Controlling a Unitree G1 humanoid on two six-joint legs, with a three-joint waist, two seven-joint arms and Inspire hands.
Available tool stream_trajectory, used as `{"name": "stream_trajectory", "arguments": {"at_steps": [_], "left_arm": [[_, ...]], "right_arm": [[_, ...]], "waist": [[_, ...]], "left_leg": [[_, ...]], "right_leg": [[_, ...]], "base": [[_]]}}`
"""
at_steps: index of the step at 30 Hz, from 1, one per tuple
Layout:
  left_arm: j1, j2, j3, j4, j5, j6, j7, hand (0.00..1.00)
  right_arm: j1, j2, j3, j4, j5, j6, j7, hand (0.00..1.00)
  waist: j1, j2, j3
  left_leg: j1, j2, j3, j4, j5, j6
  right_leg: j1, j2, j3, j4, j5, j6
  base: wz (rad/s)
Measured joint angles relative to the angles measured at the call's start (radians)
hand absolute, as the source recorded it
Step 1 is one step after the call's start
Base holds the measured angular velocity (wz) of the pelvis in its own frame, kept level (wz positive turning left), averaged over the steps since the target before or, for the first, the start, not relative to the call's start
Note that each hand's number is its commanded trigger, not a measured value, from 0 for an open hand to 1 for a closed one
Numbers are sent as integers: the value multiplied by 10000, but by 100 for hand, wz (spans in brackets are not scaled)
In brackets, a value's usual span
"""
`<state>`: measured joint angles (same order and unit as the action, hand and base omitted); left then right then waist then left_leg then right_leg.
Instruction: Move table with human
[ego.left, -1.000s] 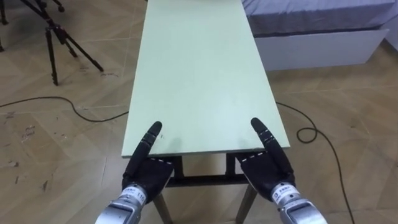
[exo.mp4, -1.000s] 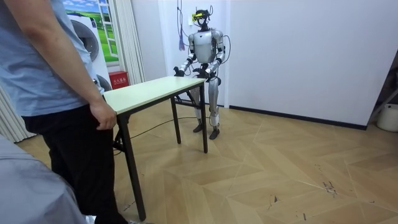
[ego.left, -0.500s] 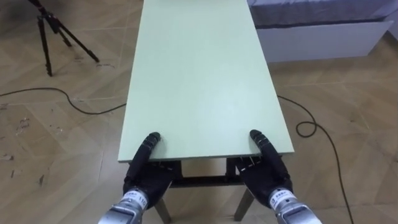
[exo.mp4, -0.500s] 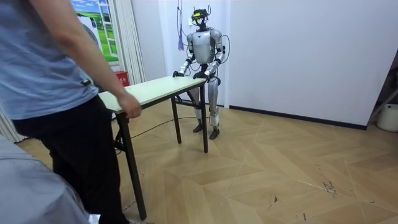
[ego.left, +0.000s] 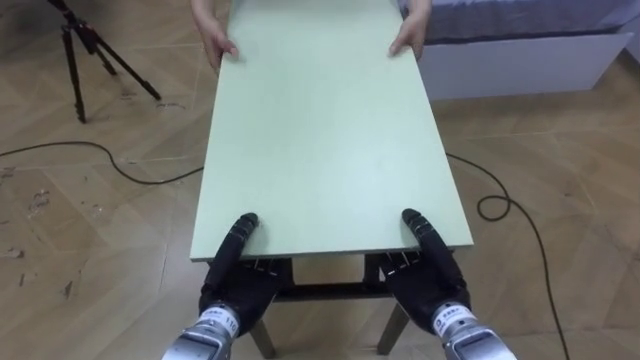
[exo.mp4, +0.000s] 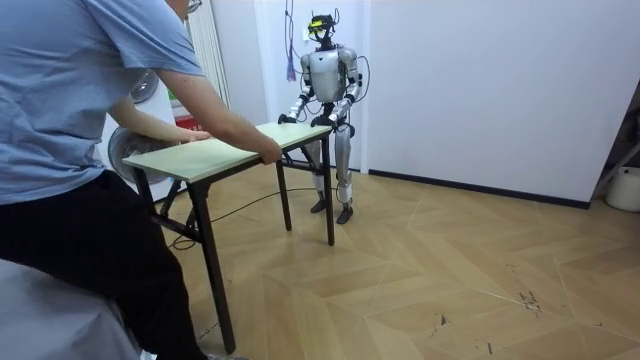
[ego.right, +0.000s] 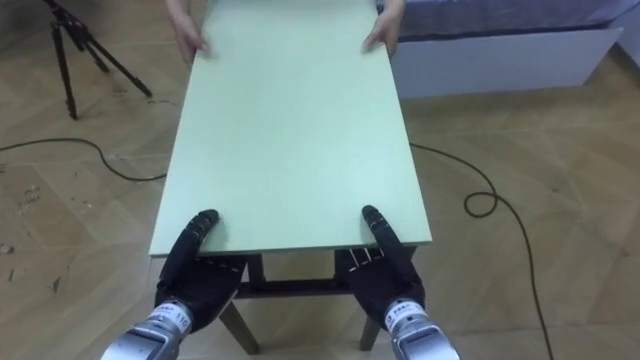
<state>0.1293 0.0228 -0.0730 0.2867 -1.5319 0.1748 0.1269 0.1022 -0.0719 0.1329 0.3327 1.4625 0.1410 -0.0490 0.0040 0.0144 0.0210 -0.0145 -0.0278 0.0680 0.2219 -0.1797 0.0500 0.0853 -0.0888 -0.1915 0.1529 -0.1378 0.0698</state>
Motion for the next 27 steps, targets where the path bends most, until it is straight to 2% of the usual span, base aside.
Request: {"name": "stream_trajectory", "arguments": {"at_steps": [8, 14, 16, 20, 22, 24, 27], "left_arm": [[171, -78, -39, 5, 151, -21, -189, 100], [185, -137, -128, -105, 205, -84, -428, 100], [217, -131, -267, -318, 152, -261, -431, 100], [238, -61, -302, -531, 179, -388, -430, 100], [235, -36, -410, -573, 153, -733, -433, 100], [253, 38, -519, -723, 93, -853, -433, 100], [673, 100, -747, -1380, -117, -1188, -434, 100]], "right_arm": [[144, 18, 30, -109, -68, -101, -21, 100], [227, 42, 138, -458, -377, -504, -17, 100], [330, 55, 212, -720, -328, -686, -17, 100], [417, 50, 403, -970, -247, -866, -1, 100], [430, 44, 542, -1066, -167, -887, 56, 100], [463, -15, 653, -1256, -65, -981, 56, 100], [563, -70, 867, -1717, -26, -1077, 89, 100]], "waist": [[59, 19, -3], [173, 51, -18], [235, 62, -26], [232, 61, -26], [206, 60, -26], [206, 53, -30], [64, 32, -41]], "left_leg": [[56, 5, 28, -50, 0, 0], [52, 13, 47, -64, 1, -1], [58, 14, 76, -39, 2, -1], [41, 15, 80, -35, 3, 0], [26, 14, 65, -36, 2, 0], [-29, 13, 65, -28, 2, 0], [-113, 9, 66, -34, 3, 0]], "right_leg": [[21, 8, 57, 3, -11, -16], [1, 17, 4, 9, -16, -22], [6, 15, 5, 13, -16, -22], [-10, 14, 13, 13, -16, -22], [-18, 14, 5, 13, -16, -22], [-66, 14, 13, 14, -16, -22], [-155, 13, 26, 16, -16, -22]], "base": [[-2], [-1], [0], [-1], [0], [0], [0]]}}
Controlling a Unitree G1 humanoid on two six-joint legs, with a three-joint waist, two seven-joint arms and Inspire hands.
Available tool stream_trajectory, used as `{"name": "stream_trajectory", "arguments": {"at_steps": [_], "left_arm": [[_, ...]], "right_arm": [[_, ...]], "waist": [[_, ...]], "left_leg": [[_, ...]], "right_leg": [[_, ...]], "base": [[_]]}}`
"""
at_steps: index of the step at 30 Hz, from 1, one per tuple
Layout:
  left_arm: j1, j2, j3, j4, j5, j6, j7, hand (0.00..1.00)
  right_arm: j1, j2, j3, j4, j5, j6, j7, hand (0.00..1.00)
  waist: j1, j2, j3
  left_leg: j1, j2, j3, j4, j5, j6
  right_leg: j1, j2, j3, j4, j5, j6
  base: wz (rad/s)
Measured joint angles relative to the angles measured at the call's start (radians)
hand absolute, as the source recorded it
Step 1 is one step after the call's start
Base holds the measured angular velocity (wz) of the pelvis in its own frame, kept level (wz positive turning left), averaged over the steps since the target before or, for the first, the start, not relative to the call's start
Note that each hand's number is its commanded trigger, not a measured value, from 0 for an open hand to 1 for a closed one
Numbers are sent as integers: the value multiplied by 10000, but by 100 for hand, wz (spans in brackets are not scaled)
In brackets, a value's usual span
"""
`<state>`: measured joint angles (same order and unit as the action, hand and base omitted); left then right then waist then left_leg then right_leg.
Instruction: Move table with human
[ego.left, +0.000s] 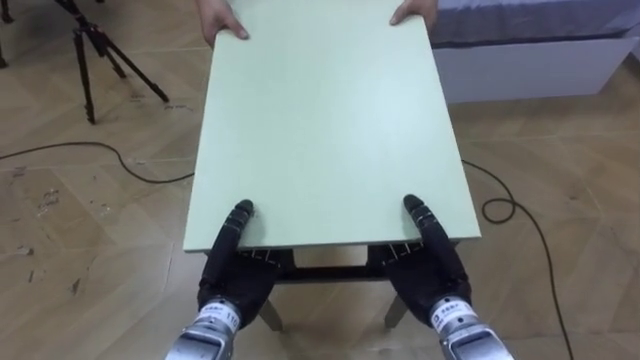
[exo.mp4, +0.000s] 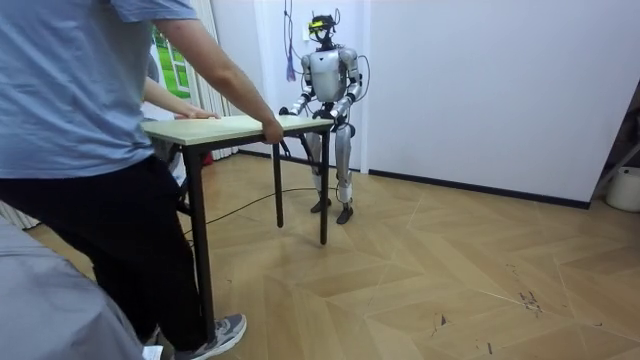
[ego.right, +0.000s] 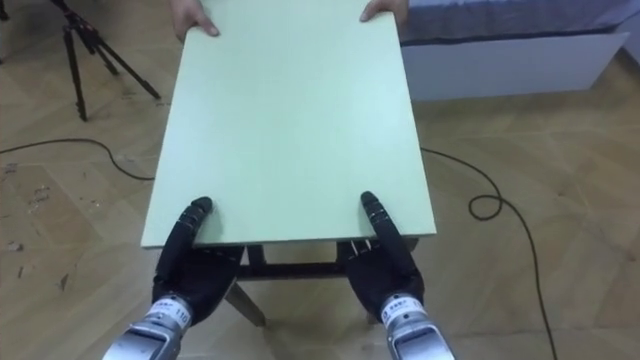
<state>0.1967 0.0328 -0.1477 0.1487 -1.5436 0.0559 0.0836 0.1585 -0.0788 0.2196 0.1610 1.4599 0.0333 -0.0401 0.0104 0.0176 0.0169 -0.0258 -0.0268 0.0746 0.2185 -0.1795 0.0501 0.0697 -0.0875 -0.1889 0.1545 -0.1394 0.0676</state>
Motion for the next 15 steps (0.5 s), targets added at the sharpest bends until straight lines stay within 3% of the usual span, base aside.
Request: {"name": "stream_trajectory", "arguments": {"at_steps": [3, 9, 15], "left_arm": [[355, -22, -293, -347, -37, -359, -99, 100], [971, -133, -486, -933, 18, -730, -304, 100], [1298, -93, -762, -1281, 102, -1231, -651, 100]], "right_arm": [[141, -37, 241, -182, -25, -331, 185, 100], [454, -73, 328, -558, -166, -353, 456, 100], [898, 36, 399, -921, -33, -367, 646, 100]], "waist": [[-67, -34, -21], [9, -128, -48], [95, -384, -38]], "left_leg": [[10, -1, -5, -24, 0, 0], [141, 7, 26, -171, 1, -3], [208, 3, 42, -235, 1, -3]], "right_leg": [[5, 0, 0, -2, 0, 0], [19, 22, 376, -1, -2, -2], [39, 21, 508, 8, -4, -5]], "base": [[1], [-2], [-1]]}}
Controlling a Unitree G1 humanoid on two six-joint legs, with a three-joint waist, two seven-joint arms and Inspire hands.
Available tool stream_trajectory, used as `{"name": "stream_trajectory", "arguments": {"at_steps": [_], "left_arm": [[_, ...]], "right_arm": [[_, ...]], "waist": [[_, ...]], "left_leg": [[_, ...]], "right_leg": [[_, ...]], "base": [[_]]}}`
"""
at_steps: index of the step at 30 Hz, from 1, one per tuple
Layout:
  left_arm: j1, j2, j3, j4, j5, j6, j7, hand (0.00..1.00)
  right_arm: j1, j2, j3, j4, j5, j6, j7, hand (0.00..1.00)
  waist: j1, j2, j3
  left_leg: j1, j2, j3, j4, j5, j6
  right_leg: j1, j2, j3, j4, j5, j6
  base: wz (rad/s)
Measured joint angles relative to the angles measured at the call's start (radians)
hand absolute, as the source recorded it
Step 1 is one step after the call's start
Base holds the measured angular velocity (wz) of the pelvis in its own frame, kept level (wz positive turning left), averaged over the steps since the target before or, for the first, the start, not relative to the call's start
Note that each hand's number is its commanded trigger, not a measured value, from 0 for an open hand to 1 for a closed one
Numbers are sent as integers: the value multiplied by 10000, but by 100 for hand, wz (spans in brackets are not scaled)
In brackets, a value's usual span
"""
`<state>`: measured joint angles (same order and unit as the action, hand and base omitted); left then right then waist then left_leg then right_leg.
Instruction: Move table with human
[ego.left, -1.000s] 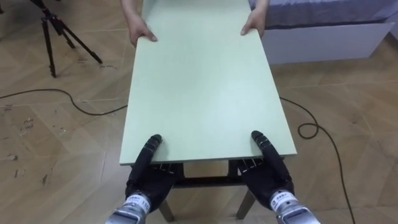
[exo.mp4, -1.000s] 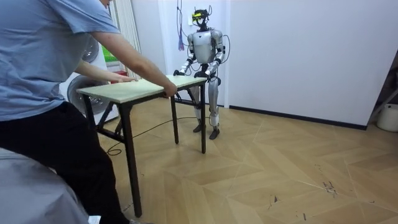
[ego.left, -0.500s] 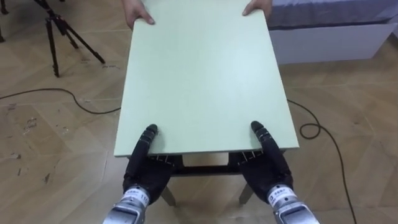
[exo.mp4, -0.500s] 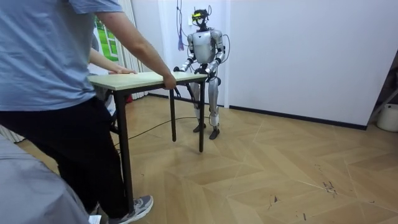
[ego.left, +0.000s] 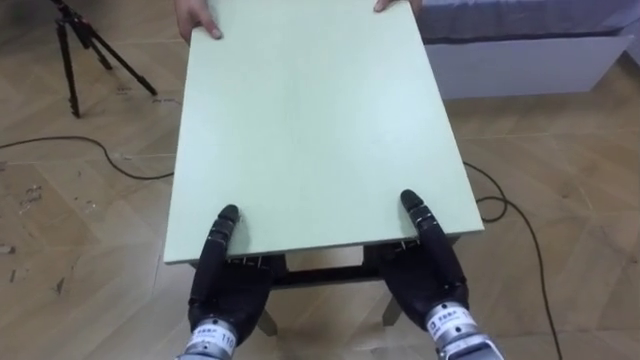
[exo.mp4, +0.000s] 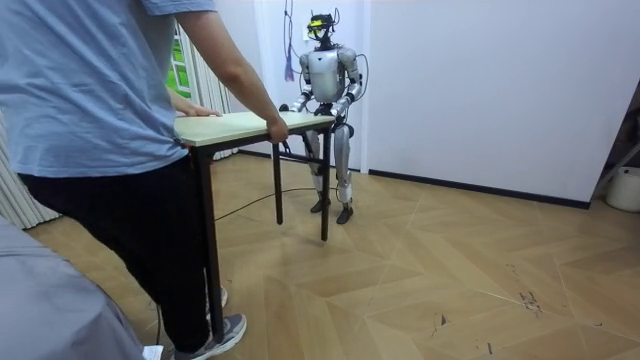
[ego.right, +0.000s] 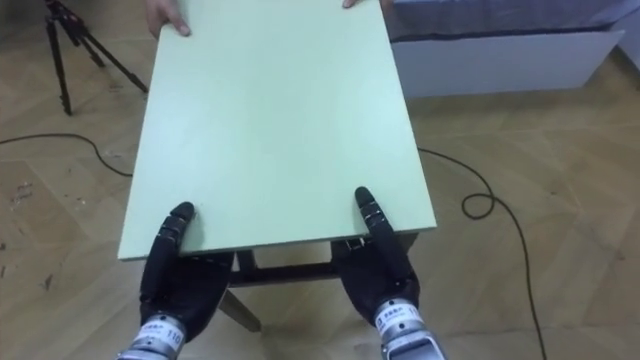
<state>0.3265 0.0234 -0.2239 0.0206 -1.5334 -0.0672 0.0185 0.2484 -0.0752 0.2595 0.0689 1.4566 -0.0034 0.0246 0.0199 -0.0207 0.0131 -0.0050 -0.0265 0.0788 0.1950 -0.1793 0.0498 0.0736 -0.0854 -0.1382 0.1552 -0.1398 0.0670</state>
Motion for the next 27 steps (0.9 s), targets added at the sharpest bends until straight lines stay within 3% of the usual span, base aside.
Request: {"name": "stream_trajectory", "arguments": {"at_steps": [5, 11, 15, 17, 18, 19, 21, 22, 23, 24, 25, 27], "left_arm": [[-1, 81, -174, -29, 8, -189, -30, 100], [-15, 252, -424, -119, -5, -494, -34, 100], [-30, 366, -553, -118, -27, -460, -51, 100], [-21, 387, -705, -104, -46, -466, -52, 100], [8, 466, -717, -76, -53, -475, -85, 100], [-15, 599, -722, -42, -61, -466, -119, 100], [12, 585, -758, 91, -61, -478, -147, 100], [42, 569, -785, 89, -74, -534, -176, 100], [45, 557, -807, 89, -99, -579, -202, 100], [104, 549, -840, 110, -172, -647, -238, 100], [314, 529, -775, 111, -371, -665, -339, 100], [364, 485, -785, 116, -448, -629, -377, 100]], "right_arm": [[75, -8, 37, -31, 13, -88, 3, 100], [114, -258, 436, -134, 451, -532, 16, 100], [298, -465, 534, -282, 849, -580, 17, 100], [375, -460, 566, -281, 882, -614, 17, 100], [428, -451, 623, -281, 924, -613, 18, 100], [452, -471, 692, -287, 1022, -612, 32, 100], [482, -596, 734, -288, 1048, -642, 54, 100], [494, -601, 764, -291, 1042, -646, 68, 100], [490, -602, 780, -300, 1043, -647, 68, 100], [496, -642, 819, -300, 1053, -646, 48, 100], [491, -744, 925, -303, 1051, -620, -35, 100], [483, -812, 921, -380, 1010, -653, -42, 100]], "waist": [[98, -58, 22], [144, -49, 26], [167, -54, 39], [177, -12, 68], [367, 4, 78], [458, -54, 64], [435, 200, 49], [423, 237, 37], [440, 261, 45], [603, 356, 82], [806, 511, 45], [584, 730, 50]], "left_leg": [[-11, -9, 5, -2, 0, 0], [-279, 12, 30, 138, -3, -3], [-840, 133, -84, 1153, -146, -161], [-1169, 320, -378, 1869, -183, -214], [-1336, 433, -654, 2237, -189, -228], [-1628, 478, -840, 2694, -246, -343], [-2084, 570, -859, 3458, -319, -611], [-2318, 722, -837, 3801, -231, -877], [-2456, 809, -816, 4080, -215, -915], [-2697, 1109, -647, 5288, -285, -987], [-2647, 1474, -457, 6946, -341, -1061], [-2367, 1606, -630, 8311, -407, -1142]], "right_leg": [[-6, -2, 38, -16, 0, 0], [-236, 12, 30, 29, -29, -34], [-434, 54, 21, 450, -213, -253], [-825, 193, 173, 1065, -373, -526], [-1035, 580, 772, 1068, -504, -793], [-1259, 1099, 1079, 646, -190, -1099], [-1417, 1296, 789, 864, -209, -1338], [-1568, 1360, 699, 894, -174, -1478], [-1613, 1372, 609, 905, -160, -1574], [-1632, 1499, 309, 1050, -174, -1761], [-1630, 1707, 106, 1247, -260, -1933], [-1800, 1902, -178, 1639, -312, -2075]], "base": [[0], [0], [10], [0], [-17], [-12], [7], [5], [-18], [-56], [-59], [4]]}}
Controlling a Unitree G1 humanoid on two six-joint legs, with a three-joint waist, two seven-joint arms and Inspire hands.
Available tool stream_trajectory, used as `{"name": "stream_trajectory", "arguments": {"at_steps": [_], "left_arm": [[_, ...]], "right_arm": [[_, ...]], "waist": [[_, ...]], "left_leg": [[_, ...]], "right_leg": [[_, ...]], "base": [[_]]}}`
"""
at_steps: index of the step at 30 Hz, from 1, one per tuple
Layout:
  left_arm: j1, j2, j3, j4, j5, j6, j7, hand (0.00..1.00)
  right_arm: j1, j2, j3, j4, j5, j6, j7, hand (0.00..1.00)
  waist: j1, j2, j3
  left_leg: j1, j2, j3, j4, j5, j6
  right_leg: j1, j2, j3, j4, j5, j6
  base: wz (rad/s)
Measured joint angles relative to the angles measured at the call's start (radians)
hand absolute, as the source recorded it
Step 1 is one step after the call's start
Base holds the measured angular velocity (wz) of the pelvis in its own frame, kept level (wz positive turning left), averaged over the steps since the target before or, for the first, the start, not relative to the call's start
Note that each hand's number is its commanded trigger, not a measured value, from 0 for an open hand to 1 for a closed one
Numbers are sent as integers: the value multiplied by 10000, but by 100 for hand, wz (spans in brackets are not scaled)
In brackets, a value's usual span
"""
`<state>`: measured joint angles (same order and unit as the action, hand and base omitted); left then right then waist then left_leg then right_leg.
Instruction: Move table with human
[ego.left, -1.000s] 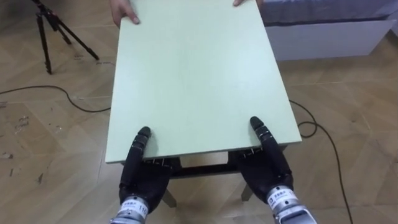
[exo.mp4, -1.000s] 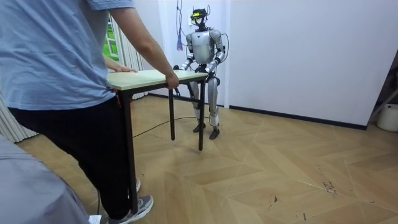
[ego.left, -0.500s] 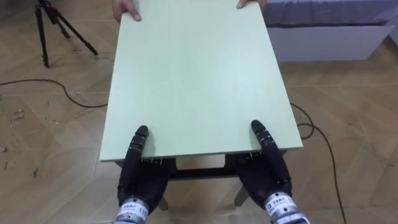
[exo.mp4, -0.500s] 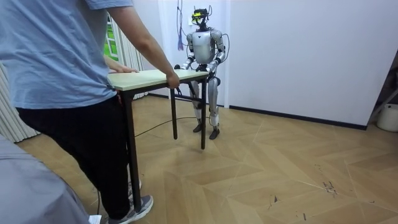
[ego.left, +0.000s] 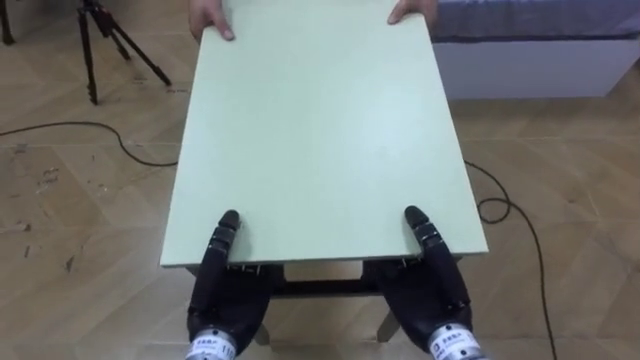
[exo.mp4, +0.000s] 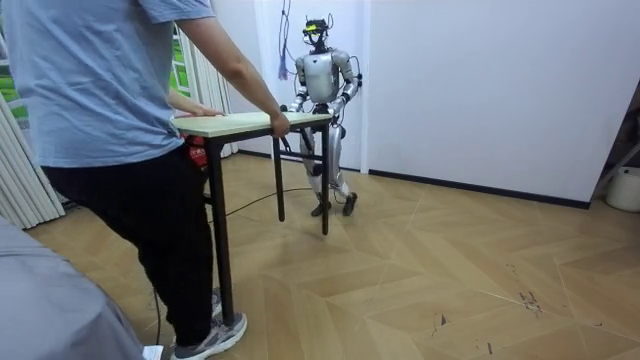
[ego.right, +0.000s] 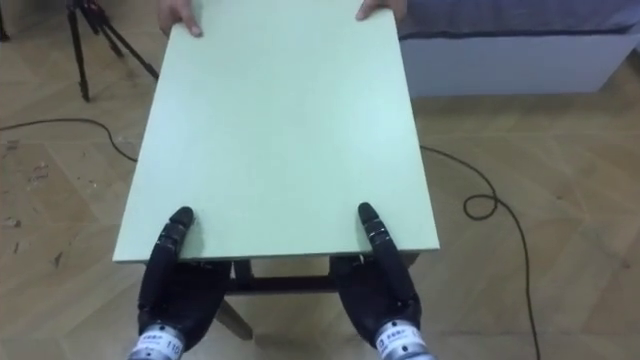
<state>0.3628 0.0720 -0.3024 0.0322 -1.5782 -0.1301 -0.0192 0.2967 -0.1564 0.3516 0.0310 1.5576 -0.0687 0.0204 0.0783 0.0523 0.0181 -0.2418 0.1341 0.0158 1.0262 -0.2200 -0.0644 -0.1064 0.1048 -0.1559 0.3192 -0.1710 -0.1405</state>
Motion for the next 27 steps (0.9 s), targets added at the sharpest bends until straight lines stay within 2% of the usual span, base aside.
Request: {"name": "stream_trajectory", "arguments": {"at_steps": [2, 3, 4, 5, 6, 7, 8, 9, 10, 11, 12, 13, 14, 15, 16, 17, 18, 19, 20, 22, 23, 24, 25, 26, 27], "left_arm": [[-96, -10, 8, 4, 0, 5, -157, 100], [-248, -47, -16, 4, -6, 26, -229, 100], [-433, -26, -42, 4, -7, 75, -273, 100], [-539, -11, -42, 15, -36, 82, -327, 100], [-823, 37, -45, 44, -64, 81, -383, 100], [-1104, 97, -61, 81, -101, 62, -385, 100], [-1243, 118, -102, 121, -134, 60, -385, 100], [-1557, 177, -154, 255, -271, 29, -385, 100], [-1788, 188, -159, 533, -336, -3, -393, 100], [-1936, 182, -150, 739, -374, -17, -399, 100], [-1937, 181, -160, 1047, -430, -3, -407, 100], [-1845, 156, -181, 1194, -434, 27, -423, 100], [-1687, 127, -207, 1332, -432, 96, -439, 100], [-1586, 128, -209, 1371, -435, 134, -439, 100], [-1376, 146, -217, 1394, -479, 167, -439, 100], [-1288, 183, -251, 1393, -496, 173, -445, 100], [-1158, 215, -306, 1396, -528, 222, -445, 100], [-1088, 247, -383, 1416, -511, 242, -439, 100], [-1087, 282, -446, 1427, -511, 257, -423, 100], [-1080, 327, -582, 1432, -511, 302, -390, 100], [-1079, 308, -582, 1432, -511, 311, -390, 100], [-1052, 280, -544, 1431, -513, 363, -391, 100], [-1040, 263, -528, 1438, -516, 376, -390, 100], [-1016, 227, -530, 1445, -515, 384, -391, 100], [-946, 187, -497, 1375, -519, 372, -421, 100]], "right_arm": [[-46, -53, -13, -187, -160, -62, 9, 100], [-111, -81, -43, -267, -244, -175, 91, 100], [-184, -86, -121, -266, -276, -282, 252, 100], [-269, -86, -180, -266, -274, -268, 291, 100], [-486, -64, -272, -236, -248, -259, 348, 100], [-716, 0, -346, -196, -254, -253, 348, 100], [-808, 33, -407, -172, -286, -243, 348, 100], [-1032, 114, -574, -49, -348, -174, 348, 100], [-1201, 161, -738, 147, -379, -59, 349, 100], [-1255, 233, -805, 306, -382, 14, 349, 100], [-1246, 289, -963, 498, -509, 173, 349, 100], [-1154, 320, -1028, 631, -591, 290, 348, 100], [-1015, 323, -1063, 744, -721, 397, 348, 100], [-928, 322, -1053, 761, -729, 457, 348, 100], [-782, 282, -1013, 776, -767, 518, 348, 100], [-709, 256, -1002, 780, -784, 529, 348, 100], [-516, 201, -1006, 773, -793, 564, 349, 100], [-323, 168, -1004, 759, -780, 562, 370, 100], [-237, 141, -1007, 738, -730, 550, 371, 100], [-120, 52, -988, 728, -514, 510, 402, 100], [-122, 52, -988, 722, -490, 500, 408, 100], [-121, 44, -982, 718, -422, 490, 407, 100], [-122, 33, -954, 718, -332, 498, 406, 100], [-130, -25, -947, 718, -308, 517, 405, 100], [-281, -119, -958, 706, -290, 593, 387, 100]], "waist": [[-255, 41, 28], [-324, 133, 63], [-409, 210, 61], [-462, 274, 79], [-508, 325, 108], [-521, 329, 109], [-528, 331, 104], [-535, 335, 102], [-542, 313, 100], [-545, 262, 72], [-622, 236, 53], [-751, 178, 19], [-882, 138, 5], [-925, 127, -2], [-1016, 119, -5], [-1037, 108, -11], [-1114, 80, -13], [-1302, 23, -11], [-1372, -5, -19], [-1551, -126, -47], [-1550, -151, -37], [-1543, -246, -32], [-1557, -365, 9], [-1514, -378, -3], [-1050, -125, -232]], "left_leg": [[512, 32, -61, 20, -47, -100], [982, 128, -90, -401, -181, -300], [1450, 147, -268, -1227, -356, -498], [1688, 175, -334, -1773, -488, -570], [2100, 216, -349, -2976, -1399, -601], [2356, 204, -295, -4291, -2157, -580], [2460, 170, -217, -4853, -2403, -478], [2500, 34, -98, -5738, -2753, -148], [2275, -145, 31, -5825, -2992, 319], [2097, -273, 122, -5635, -2949, 379], [1820, -526, 277, -5382, -2832, 589], [1680, -883, 372, -5292, -2657, 843], [1622, -1222, 422, -5217, -2472, 1078], [1610, -1342, 532, -5209, -2391, 1166], [1534, -1499, 749, -5180, -2248, 1347], [1492, -1536, 908, -5164, -2174, 1404], [1427, -1590, 1136, -5145, -2025, 1509], [1397, -1535, 1489, -5220, -1844, 1560], [1396, -1475, 1725, -5340, -1722, 1558], [1421, -1407, 2440, -6017, -1142, 1573], [1425, -1407, 2593, -6153, -1031, 1584], [1446, -1423, 2905, -6323, -894, 1594], [1461, -1618, 2997, -6334, -831, 1588], [1392, -1696, 2923, -6436, -769, 1607], [973, -1520, 2884, -6759, -499, 1755]], "right_leg": [[-641, 4, -236, 545, 5, -69], [-1113, 9, -393, 814, 23, -100], [-1594, 9, -547, 998, 85, -138], [-1842, 8, -644, 1089, 167, -138], [-2391, -16, -721, 1231, 395, -133], [-2921, -77, -727, 1317, 725, -123], [-3135, -125, -763, 1292, 901, -105], [-3564, -261, -835, 1236, 1322, -55], [-3756, -441, -876, 998, 1756, 6], [-3767, -565, -899, 815, 2012, 34], [-3641, -818, -904, 384, 2479, 137], [-3510, -1141, -869, 34, 2870, 278], [-3338, -1390, -673, -342, 3259, 527], [-3238, -1477, -603, -584, 3475, 772], [-3069, -1603, -449, -1037, 3770, 1572], [-3022, -1730, -400, -1167, 3840, 1976], [-2990, -1974, -389, -896, 3764, 2164], [-3108, -2279, -315, 221, 3142, 1865], [-3186, -2423, -321, 951, 2720, 1788], [-3080, -2845, -305, 3095, 1130, 1575], [-2969, -2902, -301, 3408, 841, 1591], [-2753, -2991, -308, 3753, 417, 1722], [-2684, -2885, -125, 3414, 453, 1904], [-2639, -2692, 135, 2976, 521, 2089], [-2599, -2214, 756, 2024, 729, 2477]], "base": [[41], [29], [28], [20], [12], [8], [3], [0], [0], [0], [0], [12], [9], [4], [-4], [12], [42], [56], [63], [41], [13], [-4], [-17], [-63], [-58]]}}
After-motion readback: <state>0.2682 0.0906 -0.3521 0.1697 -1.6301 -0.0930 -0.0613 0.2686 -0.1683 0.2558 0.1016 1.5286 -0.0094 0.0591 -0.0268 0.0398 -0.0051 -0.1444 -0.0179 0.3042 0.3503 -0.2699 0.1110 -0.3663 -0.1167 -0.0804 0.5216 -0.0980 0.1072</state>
